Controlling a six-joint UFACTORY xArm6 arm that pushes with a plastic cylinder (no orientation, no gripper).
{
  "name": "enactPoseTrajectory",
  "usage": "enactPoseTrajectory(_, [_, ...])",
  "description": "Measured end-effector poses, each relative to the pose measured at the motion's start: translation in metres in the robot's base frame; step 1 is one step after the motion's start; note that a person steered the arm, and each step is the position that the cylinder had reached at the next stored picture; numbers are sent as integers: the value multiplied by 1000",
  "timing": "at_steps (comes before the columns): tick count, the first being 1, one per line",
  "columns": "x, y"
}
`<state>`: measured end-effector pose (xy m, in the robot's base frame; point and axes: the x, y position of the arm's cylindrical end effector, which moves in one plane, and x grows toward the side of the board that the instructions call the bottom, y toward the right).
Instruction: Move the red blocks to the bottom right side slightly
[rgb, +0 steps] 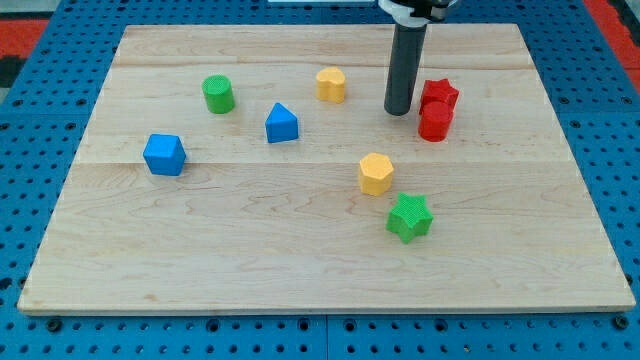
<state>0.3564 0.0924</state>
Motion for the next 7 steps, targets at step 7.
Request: enactPoseTrajectory(7, [-35, 39])
